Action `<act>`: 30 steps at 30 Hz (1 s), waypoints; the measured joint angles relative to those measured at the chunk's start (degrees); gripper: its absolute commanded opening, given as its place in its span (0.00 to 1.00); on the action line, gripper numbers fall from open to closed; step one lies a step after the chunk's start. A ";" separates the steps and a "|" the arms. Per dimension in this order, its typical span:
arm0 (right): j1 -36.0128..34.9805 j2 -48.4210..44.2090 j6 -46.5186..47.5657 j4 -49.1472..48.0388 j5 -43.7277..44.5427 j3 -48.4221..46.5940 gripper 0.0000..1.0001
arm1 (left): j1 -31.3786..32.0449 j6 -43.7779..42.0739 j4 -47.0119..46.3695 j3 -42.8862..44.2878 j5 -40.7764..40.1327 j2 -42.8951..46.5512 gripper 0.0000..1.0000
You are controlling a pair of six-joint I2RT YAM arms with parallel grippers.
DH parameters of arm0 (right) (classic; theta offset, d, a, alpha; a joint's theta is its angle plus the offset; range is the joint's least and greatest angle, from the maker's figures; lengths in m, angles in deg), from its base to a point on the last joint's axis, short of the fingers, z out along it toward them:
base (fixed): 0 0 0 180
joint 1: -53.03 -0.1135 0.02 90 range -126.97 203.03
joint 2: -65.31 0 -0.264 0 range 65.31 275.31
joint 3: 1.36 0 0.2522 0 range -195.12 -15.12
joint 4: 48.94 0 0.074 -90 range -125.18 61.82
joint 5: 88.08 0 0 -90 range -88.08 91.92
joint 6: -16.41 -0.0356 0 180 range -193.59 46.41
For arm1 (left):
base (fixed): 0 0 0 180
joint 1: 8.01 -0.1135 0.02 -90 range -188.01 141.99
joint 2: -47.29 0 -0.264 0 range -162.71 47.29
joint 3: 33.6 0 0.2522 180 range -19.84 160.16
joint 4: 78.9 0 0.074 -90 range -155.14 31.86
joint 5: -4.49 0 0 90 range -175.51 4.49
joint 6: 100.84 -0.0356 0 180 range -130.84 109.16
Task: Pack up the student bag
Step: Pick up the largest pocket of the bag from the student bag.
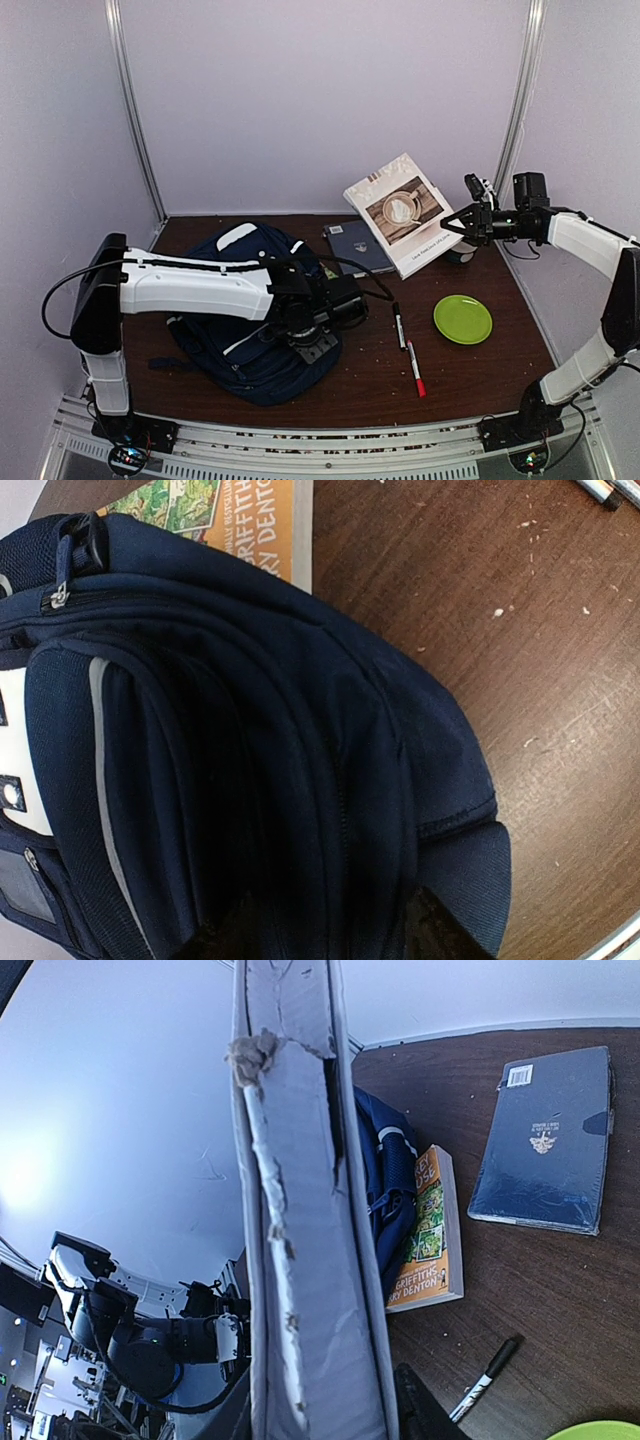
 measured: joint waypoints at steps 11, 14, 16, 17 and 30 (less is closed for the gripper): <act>0.00 0.00 -0.15 -0.42 -0.02 0.50 0.26 | 0.00 -0.74 1.25 1.16 -1.14 -3.04 0.32; 0.00 0.00 -0.17 -0.46 -0.02 0.63 0.26 | 0.02 -0.50 1.75 1.22 -2.21 -3.37 0.07; 0.00 0.00 -0.17 -0.48 -0.02 0.63 0.25 | 0.07 -1.01 2.32 1.53 -3.17 -3.43 0.00; 0.00 0.00 -0.17 -0.48 -0.02 0.63 0.25 | 0.04 -0.90 2.54 1.57 -3.54 -3.39 0.00; -1.20 0.04 12.35 15.89 1.75 -2.84 0.23 | -6.29 -1.44 1.38 -4.07 -7.80 18.25 0.00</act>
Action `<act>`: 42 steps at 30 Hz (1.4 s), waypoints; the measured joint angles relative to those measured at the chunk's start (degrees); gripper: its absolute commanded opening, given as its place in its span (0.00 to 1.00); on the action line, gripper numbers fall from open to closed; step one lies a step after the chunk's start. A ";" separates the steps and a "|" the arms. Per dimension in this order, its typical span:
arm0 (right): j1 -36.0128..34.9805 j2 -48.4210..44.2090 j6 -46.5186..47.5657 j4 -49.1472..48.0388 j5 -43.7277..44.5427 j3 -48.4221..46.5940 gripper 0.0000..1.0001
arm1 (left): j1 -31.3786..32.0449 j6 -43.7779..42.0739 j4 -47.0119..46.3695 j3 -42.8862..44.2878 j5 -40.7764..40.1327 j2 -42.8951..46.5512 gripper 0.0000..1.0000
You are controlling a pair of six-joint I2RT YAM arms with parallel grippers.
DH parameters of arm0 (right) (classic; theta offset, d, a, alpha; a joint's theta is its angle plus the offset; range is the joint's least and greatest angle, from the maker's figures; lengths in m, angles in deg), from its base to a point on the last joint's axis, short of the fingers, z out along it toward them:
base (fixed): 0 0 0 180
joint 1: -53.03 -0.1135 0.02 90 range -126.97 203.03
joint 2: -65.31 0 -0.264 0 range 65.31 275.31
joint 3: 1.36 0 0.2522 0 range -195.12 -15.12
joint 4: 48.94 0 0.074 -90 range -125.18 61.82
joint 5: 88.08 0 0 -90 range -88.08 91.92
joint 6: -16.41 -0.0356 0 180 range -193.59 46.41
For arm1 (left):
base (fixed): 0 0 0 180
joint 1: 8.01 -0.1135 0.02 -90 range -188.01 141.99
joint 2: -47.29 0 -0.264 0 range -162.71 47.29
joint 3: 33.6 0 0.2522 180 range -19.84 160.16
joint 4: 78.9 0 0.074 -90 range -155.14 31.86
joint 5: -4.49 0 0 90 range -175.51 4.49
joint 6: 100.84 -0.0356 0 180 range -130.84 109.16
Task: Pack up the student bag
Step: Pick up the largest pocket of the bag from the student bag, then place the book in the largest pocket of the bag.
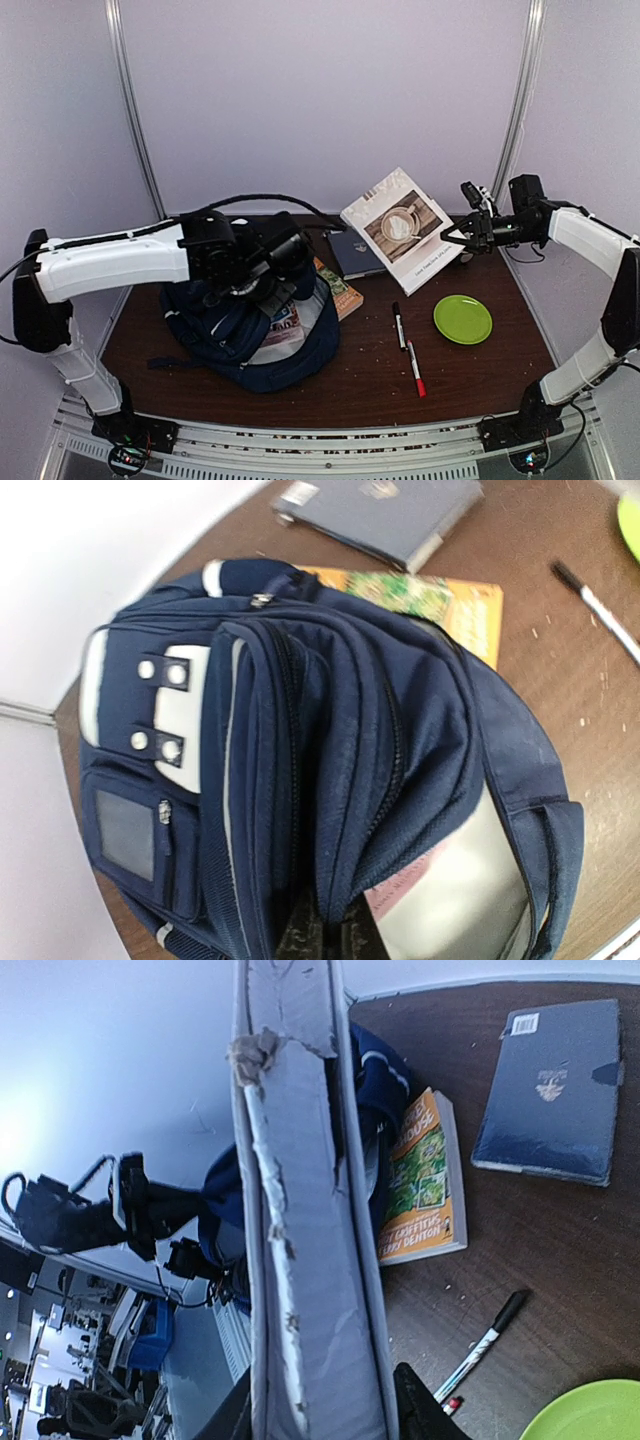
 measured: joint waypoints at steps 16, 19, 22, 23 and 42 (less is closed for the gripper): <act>-17.35 0.55 -0.31 4.68 0.00 10.91 0.22 | -5.55 -0.17 -0.02 -1.20 -3.02 5.01 0.00; -20.17 1.01 -3.39 1.90 -0.17 11.39 0.21 | -5.62 -0.09 -0.63 -1.20 -2.84 5.01 0.00; -22.40 3.32 -6.08 -0.87 -0.57 10.95 0.21 | -5.66 -0.04 -1.51 -1.20 -2.45 5.03 0.00; -23.21 4.63 -6.97 -1.57 -0.68 10.64 0.21 | -5.66 0.00 -1.70 -1.20 -2.25 5.03 0.00; -30.91 21.81 -43.21 -27.36 -1.36 2.64 0.19 | -5.49 0.24 -10.23 -7.98 1.36 10.86 0.00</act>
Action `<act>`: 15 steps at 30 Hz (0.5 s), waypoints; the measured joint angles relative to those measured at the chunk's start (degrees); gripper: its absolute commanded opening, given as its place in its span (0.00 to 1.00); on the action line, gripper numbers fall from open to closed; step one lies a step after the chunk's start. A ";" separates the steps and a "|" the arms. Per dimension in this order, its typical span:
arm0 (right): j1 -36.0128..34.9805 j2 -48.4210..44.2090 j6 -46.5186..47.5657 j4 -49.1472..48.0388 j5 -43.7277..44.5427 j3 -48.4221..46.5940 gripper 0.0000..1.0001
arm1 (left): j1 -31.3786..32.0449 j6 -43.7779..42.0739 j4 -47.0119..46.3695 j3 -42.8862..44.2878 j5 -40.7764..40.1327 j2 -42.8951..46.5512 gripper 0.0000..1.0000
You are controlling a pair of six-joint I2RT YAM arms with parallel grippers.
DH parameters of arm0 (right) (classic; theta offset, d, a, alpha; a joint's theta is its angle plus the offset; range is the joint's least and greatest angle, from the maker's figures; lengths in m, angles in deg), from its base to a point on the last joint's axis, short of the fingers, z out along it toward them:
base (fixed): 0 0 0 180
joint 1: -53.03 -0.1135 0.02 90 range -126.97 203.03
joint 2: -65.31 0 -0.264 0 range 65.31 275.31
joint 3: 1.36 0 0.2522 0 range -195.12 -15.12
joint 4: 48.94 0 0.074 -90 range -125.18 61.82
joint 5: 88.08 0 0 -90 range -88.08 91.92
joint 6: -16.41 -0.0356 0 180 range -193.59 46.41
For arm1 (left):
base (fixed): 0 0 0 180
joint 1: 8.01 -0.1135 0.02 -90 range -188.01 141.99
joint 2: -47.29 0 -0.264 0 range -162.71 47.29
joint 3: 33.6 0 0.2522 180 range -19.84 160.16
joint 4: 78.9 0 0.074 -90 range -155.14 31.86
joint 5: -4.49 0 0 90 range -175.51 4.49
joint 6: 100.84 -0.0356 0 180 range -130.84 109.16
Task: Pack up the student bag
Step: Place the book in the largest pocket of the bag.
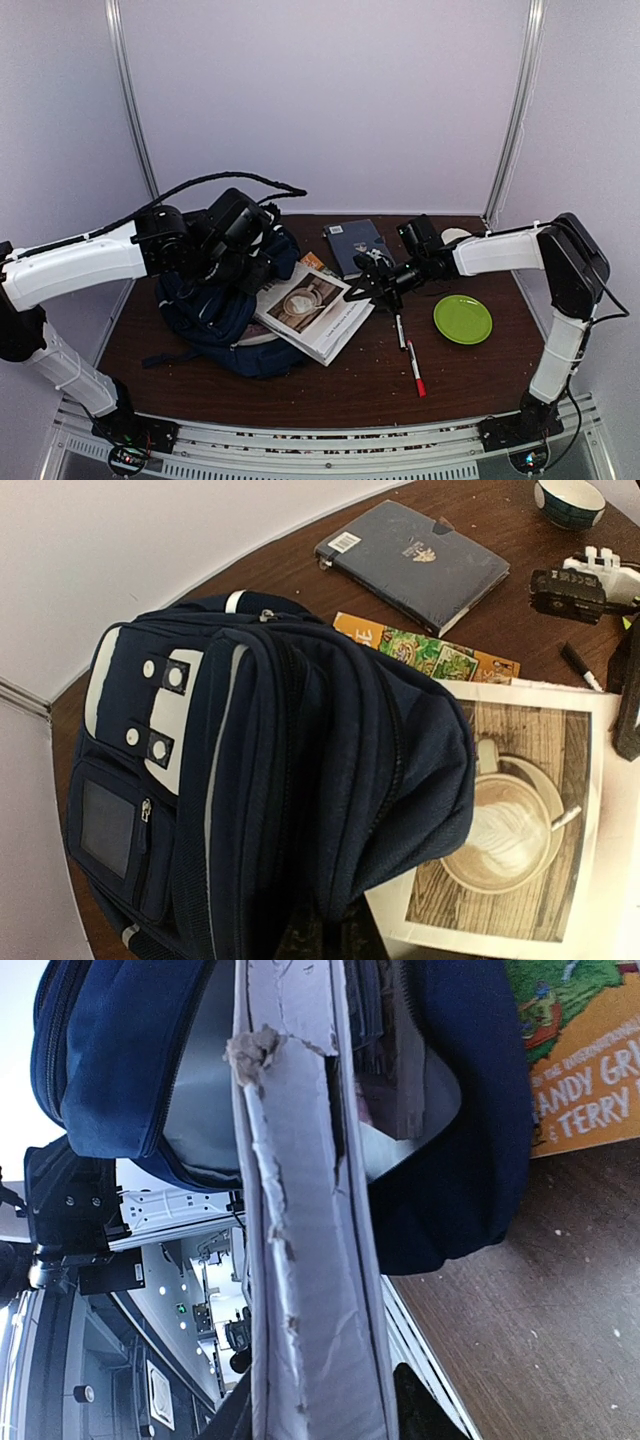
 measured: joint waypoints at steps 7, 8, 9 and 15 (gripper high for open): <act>-5.90 0.02 -11.37 -9.94 -0.39 0.28 0.19 | 0.00 0.04 -0.66 0.00 0.07 -0.13 0.00; -6.43 0.02 -13.16 -11.93 -0.31 0.50 0.19 | 0.00 0.04 -0.72 -0.02 0.07 -0.13 0.00; -6.78 0.09 -14.97 -13.57 -0.26 0.72 0.19 | 0.00 0.07 -0.87 -0.02 0.13 -0.13 0.00; -7.15 4.55 -32.04 -33.14 0.39 2.71 0.18 | 0.46 0.02 -2.69 -0.76 0.66 -0.11 0.00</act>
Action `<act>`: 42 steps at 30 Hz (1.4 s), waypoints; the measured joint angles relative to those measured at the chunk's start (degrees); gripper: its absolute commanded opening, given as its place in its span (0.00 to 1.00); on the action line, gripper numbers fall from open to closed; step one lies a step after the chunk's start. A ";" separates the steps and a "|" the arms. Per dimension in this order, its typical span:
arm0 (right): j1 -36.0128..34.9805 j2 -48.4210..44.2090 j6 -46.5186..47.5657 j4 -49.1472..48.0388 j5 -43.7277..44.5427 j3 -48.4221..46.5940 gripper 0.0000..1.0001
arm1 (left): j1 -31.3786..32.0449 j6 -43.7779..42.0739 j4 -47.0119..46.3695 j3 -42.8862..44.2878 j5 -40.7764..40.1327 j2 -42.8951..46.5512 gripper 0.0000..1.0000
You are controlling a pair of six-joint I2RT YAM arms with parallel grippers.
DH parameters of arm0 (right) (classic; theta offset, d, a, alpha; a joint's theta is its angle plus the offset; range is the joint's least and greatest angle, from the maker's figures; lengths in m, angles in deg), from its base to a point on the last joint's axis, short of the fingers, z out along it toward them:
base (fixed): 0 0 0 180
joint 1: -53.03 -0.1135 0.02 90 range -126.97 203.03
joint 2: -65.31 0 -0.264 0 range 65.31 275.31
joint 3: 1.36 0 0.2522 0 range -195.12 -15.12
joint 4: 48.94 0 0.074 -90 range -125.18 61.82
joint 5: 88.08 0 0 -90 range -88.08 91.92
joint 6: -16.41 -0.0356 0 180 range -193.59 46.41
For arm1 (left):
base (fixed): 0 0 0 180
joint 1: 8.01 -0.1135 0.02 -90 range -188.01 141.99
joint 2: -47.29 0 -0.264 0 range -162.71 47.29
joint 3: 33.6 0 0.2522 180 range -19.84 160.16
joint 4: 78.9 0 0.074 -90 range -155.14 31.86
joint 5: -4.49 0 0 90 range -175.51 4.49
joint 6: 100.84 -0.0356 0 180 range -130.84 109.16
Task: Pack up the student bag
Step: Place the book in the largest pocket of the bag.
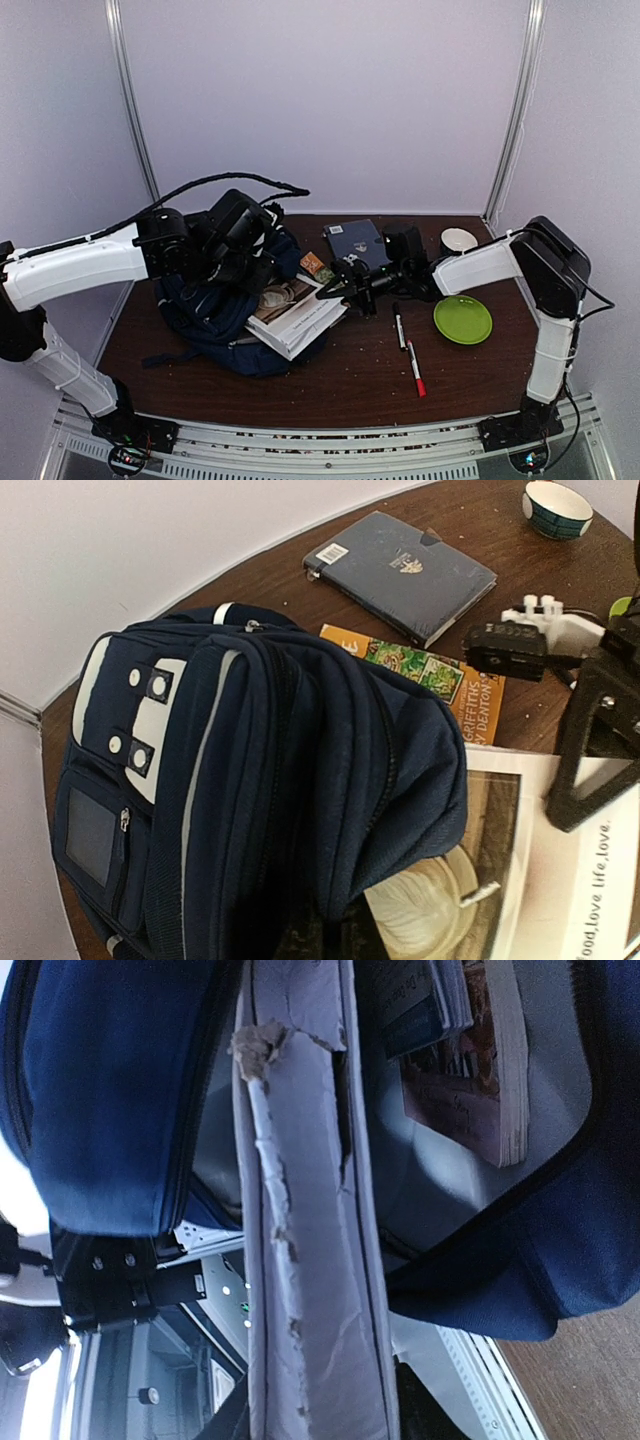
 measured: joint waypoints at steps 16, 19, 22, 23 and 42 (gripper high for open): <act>-4.02 13.00 -18.56 -21.75 6.84 -6.86 0.15 | 2.58 -2.05 -0.42 0.00 1.75 2.29 0.00; -4.15 13.79 -15.98 -18.25 8.83 -9.81 0.13 | 2.89 -2.38 -0.44 0.00 2.25 2.95 0.00; -4.39 14.08 -12.72 -14.03 11.96 -12.15 0.16 | 2.93 -2.43 -0.76 -0.22 2.71 3.69 0.00; -4.52 14.12 -11.85 -13.22 13.27 -12.52 0.17 | 2.93 -2.40 -1.03 -0.48 2.80 4.02 0.00; -9.01 19.04 1.16 -4.70 33.35 -20.52 0.28 | 3.30 1.01 -6.40 -7.45 1.84 8.61 0.00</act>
